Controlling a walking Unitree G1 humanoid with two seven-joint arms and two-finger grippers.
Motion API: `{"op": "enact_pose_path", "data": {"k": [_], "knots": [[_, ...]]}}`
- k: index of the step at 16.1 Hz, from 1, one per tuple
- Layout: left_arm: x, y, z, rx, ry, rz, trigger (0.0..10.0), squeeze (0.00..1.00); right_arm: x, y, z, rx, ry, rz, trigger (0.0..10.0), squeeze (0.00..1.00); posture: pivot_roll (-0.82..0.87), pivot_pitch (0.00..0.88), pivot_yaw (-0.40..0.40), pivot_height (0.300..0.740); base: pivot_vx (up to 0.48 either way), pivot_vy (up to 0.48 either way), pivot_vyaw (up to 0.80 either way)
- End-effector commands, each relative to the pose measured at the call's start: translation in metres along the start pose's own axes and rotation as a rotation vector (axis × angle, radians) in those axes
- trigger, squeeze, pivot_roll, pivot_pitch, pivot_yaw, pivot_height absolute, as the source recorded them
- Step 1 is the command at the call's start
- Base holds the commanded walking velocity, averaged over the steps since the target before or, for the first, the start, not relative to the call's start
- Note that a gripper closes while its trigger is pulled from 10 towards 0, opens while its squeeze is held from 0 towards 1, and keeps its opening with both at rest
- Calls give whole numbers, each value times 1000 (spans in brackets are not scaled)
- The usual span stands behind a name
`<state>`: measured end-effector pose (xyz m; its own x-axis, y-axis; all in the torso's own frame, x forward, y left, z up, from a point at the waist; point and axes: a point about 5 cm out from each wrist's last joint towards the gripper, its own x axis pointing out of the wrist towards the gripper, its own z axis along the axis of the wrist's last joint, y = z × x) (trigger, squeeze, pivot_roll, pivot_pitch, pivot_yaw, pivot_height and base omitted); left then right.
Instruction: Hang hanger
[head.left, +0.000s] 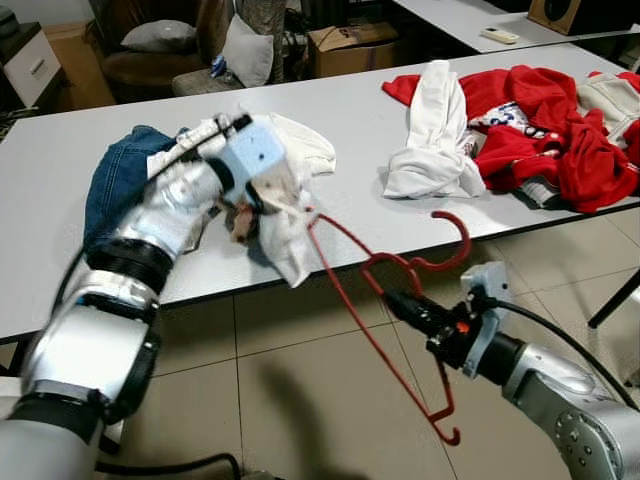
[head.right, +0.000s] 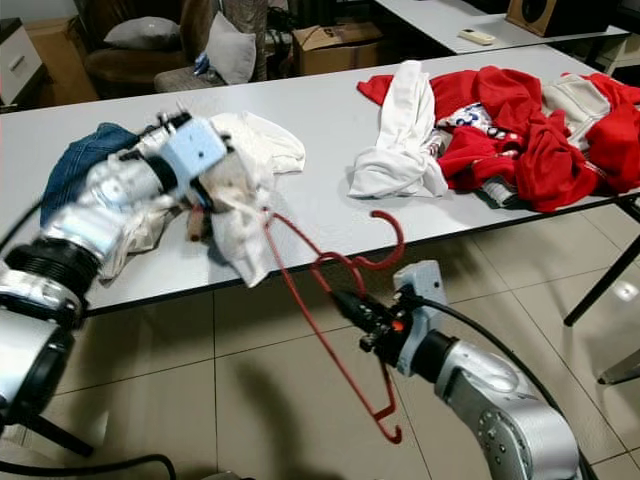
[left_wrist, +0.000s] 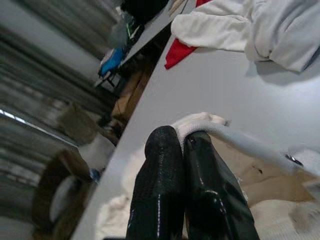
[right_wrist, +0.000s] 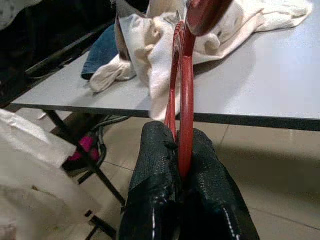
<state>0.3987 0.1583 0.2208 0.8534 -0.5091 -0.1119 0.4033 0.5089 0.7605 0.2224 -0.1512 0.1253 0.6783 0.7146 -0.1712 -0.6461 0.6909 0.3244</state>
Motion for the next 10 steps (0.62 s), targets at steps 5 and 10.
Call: {"op": "enact_pose_path", "data": {"k": [5,10], "knots": [[-4,12,24,191,-54,-60,0,0,10,3,10,10,-68,75,10000,0,-137,0,95,740,0,0,0],[-5,-2,18,213,-33,-107,0,0,15,4,19,2,-103,118,10000,0,-131,0,95,740,0,0,0]]}}
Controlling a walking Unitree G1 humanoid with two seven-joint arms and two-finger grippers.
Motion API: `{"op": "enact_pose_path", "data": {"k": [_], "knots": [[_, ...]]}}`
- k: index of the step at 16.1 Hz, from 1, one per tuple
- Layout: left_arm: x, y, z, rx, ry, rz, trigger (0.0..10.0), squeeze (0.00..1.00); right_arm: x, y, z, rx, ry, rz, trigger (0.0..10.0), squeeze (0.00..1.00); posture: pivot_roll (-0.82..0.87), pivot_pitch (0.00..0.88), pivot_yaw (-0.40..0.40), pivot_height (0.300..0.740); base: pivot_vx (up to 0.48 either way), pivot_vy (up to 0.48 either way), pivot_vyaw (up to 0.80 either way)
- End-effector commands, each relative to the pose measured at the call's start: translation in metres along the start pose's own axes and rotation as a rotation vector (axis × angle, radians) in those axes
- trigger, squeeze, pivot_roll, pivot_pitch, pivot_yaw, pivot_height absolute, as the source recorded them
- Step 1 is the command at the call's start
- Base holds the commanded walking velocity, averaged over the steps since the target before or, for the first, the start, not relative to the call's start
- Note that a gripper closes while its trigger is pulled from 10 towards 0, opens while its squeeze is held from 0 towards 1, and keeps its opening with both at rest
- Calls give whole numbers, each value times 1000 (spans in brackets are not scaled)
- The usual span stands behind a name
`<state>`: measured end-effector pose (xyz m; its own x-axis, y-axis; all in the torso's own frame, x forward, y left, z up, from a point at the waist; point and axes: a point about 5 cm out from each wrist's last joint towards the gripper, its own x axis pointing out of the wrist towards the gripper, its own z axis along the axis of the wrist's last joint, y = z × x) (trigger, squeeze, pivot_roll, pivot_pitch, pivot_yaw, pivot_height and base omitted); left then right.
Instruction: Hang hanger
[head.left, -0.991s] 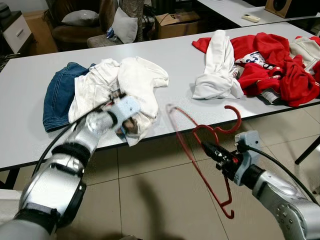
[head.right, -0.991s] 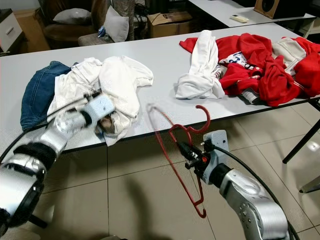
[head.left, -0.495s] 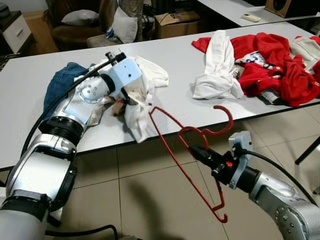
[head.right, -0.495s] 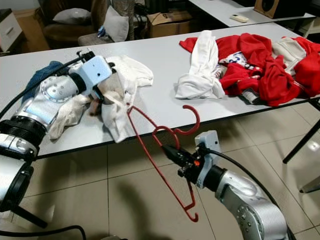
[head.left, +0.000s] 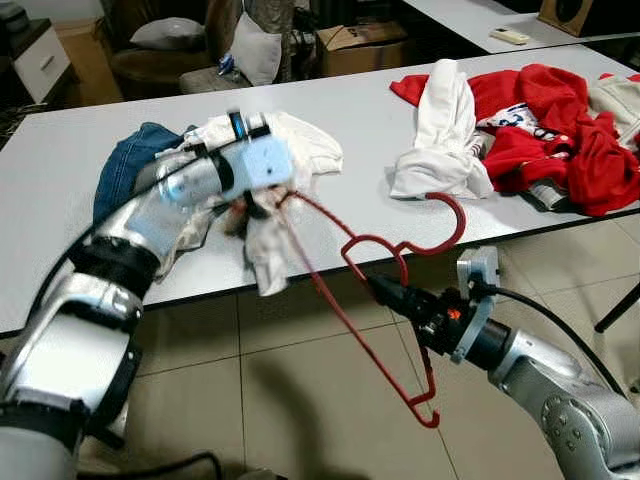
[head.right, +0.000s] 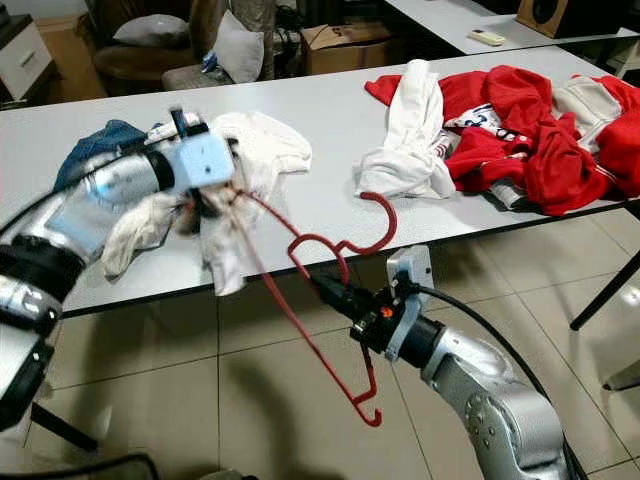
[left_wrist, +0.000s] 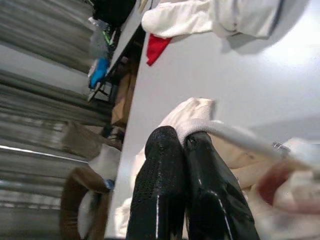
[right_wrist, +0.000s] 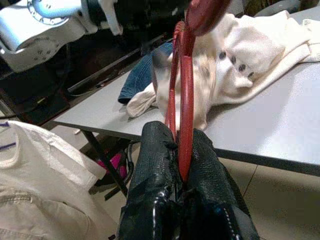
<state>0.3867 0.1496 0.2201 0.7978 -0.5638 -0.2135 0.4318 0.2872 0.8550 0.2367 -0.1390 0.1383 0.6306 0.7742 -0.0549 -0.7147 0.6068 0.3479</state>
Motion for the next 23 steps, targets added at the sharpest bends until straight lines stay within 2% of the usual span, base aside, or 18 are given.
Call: {"op": "enact_pose_path", "data": {"k": [1,3,5,6,7,8,9,10,11,12,13,14,15,17,18,22,23], "knots": [[0,10,14,-12,-56,26,0,0,4,-8,-2,-10,40,-55,10000,0,-132,0,94,740,0,0,0],[0,13,18,-11,-72,39,0,0,7,-19,-10,-17,127,-134,10000,0,-130,0,85,740,0,0,0],[-4,23,18,16,-60,86,0,0,3,-40,-20,-33,233,-318,10000,0,-129,0,81,740,0,0,0],[-5,25,17,21,-54,96,0,0,1,-44,-21,-42,250,-349,10000,0,-129,0,81,740,0,0,0],[-12,32,9,37,-19,136,0,0,-4,-59,-13,-116,209,-468,10000,0,-130,0,79,740,0,0,0],[-14,34,6,42,-6,150,0,0,-6,-63,-8,-142,172,-506,10000,0,-130,0,79,740,0,0,0],[-24,49,0,69,34,228,0,0,-5,-64,29,-165,-77,-537,10000,0,-131,0,78,740,0,0,0],[-28,54,-1,82,45,258,0,0,-5,-61,40,-164,-148,-524,10000,0,-131,0,78,740,0,0,0],[-32,62,-1,86,49,308,0,0,-3,-55,45,-158,-171,-467,10000,0,-131,0,75,740,0,0,0],[-34,66,0,72,37,349,0,0,1,-46,40,-178,-129,-384,10000,0,-132,0,74,740,0,0,0],[-34,69,4,15,-2,400,0,0,5,-34,28,-211,-50,-274,10000,0,-133,0,72,740,0,0,0],[-30,65,8,-49,-42,403,0,0,9,-18,17,-213,8,-150,10000,0,-134,0,71,740,0,0,0],[-29,64,9,-68,-51,403,0,0,9,-13,14,-212,18,-114,10000,0,-134,0,71,740,0,0,0],[-22,56,12,-89,-68,380,0,0,9,-11,4,-218,70,-92,10000,0,-140,0,71,740,0,0,0],[-18,49,16,-100,-89,356,0,0,6,-17,6,-201,64,-139,10000,0,-143,0,72,740,0,0,0],[-14,45,21,-97,-109,333,0,0,3,-23,13,-174,21,-170,10000,0,-149,0,73,740,0,0,0],[-13,42,22,-91,-106,310,0,0,3,-27,18,-134,-28,-198,10000,0,-152,0,73,740,0,0,0]]}}
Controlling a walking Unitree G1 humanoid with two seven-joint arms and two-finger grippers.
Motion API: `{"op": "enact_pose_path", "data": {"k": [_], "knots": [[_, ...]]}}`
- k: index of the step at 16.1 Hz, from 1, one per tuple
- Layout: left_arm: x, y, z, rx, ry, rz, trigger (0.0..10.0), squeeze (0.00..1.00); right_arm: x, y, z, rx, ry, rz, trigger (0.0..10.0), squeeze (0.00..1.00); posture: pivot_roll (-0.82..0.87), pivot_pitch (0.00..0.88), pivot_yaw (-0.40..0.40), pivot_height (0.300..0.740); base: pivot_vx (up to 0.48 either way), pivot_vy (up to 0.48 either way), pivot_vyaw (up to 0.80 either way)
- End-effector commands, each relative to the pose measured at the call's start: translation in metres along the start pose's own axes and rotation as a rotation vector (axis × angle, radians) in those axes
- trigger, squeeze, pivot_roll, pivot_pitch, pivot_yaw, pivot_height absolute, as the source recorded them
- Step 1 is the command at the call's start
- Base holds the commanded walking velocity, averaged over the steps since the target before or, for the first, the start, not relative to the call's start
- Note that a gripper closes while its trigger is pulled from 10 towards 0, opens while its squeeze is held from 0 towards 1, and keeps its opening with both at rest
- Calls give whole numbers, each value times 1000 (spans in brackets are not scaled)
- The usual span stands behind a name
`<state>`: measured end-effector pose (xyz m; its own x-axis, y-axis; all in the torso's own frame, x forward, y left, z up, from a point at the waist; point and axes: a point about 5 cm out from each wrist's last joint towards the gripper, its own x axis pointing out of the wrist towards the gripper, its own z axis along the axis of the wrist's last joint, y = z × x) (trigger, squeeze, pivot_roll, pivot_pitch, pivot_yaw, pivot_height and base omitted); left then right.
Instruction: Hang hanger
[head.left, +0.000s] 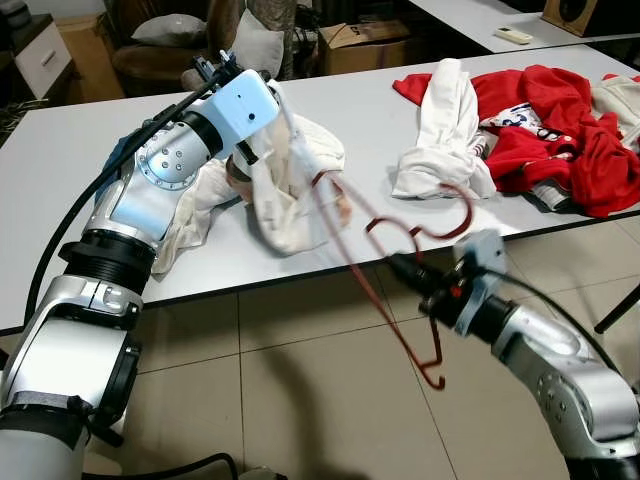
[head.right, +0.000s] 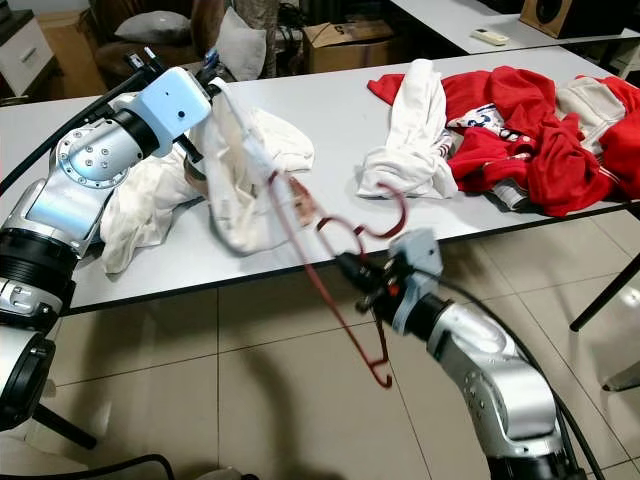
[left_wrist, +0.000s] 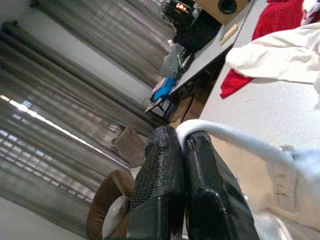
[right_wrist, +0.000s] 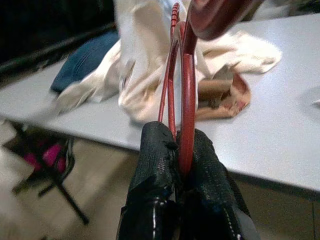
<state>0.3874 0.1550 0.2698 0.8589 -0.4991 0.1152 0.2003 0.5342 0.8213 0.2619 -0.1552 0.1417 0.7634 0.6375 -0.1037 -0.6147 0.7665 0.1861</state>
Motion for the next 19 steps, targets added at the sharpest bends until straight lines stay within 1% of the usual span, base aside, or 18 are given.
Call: {"op": "enact_pose_path", "data": {"k": [1,3,5,6,7,10,12,13,15,16,17,18,19], "knots": [[0,-5,2,8,-3,-35,0,0,1,3,6,36,-33,29,10000,0,-151,0,70,740,0,0,0],[-1,-9,2,11,-1,-59,0,0,1,9,4,38,-16,75,10000,0,-151,0,68,740,0,0,0],[0,-13,7,-21,-24,-81,0,0,4,10,-5,63,45,91,10000,0,-151,0,68,740,0,0,0],[1,-14,10,-36,-34,-83,0,0,5,9,-13,62,105,82,10000,0,-151,0,68,740,0,0,0],[1,-15,12,-43,-39,-87,0,0,8,4,-18,66,144,33,10000,0,-149,0,66,740,0,0,0],[-2,-15,15,-64,-42,-95,0,0,13,-6,-20,88,165,-47,10000,0,-144,0,63,740,0,0,0],[-3,-14,16,-61,-37,-101,0,0,14,-9,-22,80,191,-67,10000,0,-139,0,61,740,0,0,0],[-5,-14,18,-53,-39,-124,0,0,17,-9,-22,80,177,-72,10000,0,-135,0,60,740,0,0,0],[-6,-17,21,-55,-48,-155,0,0,20,-6,-18,115,139,-44,10000,0,-135,0,60,740,0,0,0],[-7,-23,23,-57,-55,-196,0,0,21,-7,-15,142,106,-56,10000,0,-135,0,60,740,0,0,0],[-9,-34,24,-73,-60,-265,0,0,23,-13,-14,182,73,-107,10000,0,-136,0,68,740,0,0,0],[-12,-49,24,-101,-58,-342,0,0,24,-21,-17,261,56,-156,10000,0,-137,0,69,740,0,0,0],[-16,-65,22,-116,-47,-412,0,0,25,-20,-21,337,54,-124,10000,0,-137,0,69,740,0,0,0]]}}
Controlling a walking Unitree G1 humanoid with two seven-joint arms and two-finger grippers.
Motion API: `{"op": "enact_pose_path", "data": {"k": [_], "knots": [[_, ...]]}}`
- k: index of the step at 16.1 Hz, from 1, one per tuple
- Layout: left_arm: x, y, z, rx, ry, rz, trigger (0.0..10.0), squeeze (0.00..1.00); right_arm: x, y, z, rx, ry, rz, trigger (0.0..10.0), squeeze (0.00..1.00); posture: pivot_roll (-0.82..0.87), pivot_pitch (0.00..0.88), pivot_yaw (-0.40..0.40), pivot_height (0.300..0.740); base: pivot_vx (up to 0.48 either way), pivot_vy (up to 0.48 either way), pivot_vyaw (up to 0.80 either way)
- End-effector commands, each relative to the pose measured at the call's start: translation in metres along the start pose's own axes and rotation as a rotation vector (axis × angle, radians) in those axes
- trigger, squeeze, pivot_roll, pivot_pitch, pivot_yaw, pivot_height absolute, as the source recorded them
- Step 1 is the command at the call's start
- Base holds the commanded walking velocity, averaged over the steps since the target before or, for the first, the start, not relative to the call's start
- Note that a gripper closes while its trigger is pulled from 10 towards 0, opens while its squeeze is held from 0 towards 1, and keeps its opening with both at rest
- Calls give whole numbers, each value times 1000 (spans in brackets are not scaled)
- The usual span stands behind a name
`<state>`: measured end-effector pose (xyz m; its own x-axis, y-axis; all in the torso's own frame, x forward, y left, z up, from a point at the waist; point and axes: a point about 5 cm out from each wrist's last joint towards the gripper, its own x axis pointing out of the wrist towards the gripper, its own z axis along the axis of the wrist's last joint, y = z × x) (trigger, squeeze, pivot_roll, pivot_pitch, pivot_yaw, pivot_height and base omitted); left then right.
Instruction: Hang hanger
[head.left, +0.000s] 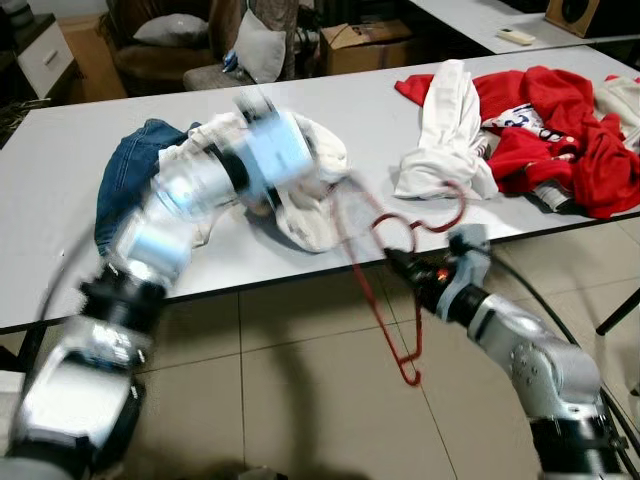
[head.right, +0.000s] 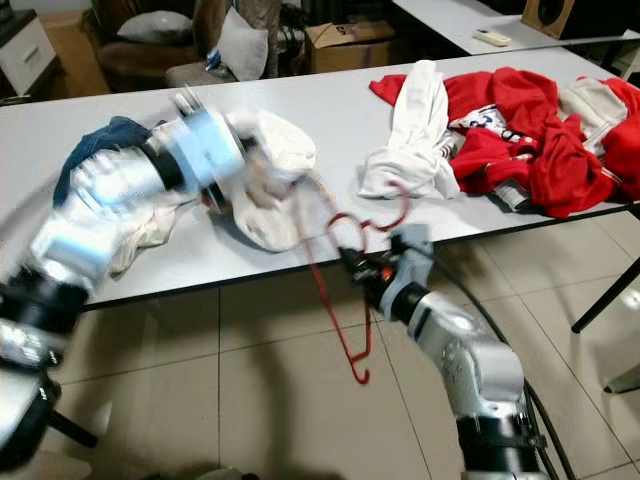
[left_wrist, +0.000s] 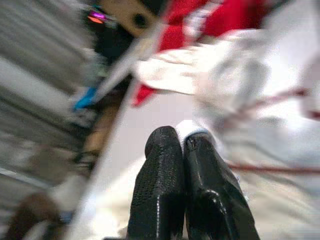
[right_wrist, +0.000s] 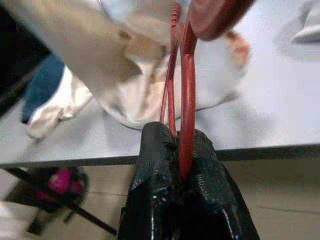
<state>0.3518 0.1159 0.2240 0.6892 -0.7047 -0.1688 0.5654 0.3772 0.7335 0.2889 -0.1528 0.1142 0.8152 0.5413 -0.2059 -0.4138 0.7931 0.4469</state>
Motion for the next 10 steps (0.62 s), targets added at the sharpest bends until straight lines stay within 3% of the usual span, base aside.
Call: {"op": "enact_pose_path", "data": {"k": [1,5,6,7,10], "knots": [[1,-8,1,9,8,-47,0,0,0,2,-1,53,3,52,10000,0,-137,0,71,740,0,0,0],[-6,-15,-21,-58,117,-6,0,0,4,-2,11,222,-108,52,10000,0,-133,0,74,740,0,0,0],[-11,-18,-30,-56,158,-17,0,0,4,-2,9,206,-78,65,10000,0,-134,0,78,740,0,0,0],[-14,-15,-30,-68,148,13,0,0,4,-3,-5,97,38,40,10000,0,-133,0,76,740,0,0,0],[-18,12,-10,-98,12,188,0,0,1,2,-15,104,108,90,10000,0,-128,0,68,740,0,0,0]]}}
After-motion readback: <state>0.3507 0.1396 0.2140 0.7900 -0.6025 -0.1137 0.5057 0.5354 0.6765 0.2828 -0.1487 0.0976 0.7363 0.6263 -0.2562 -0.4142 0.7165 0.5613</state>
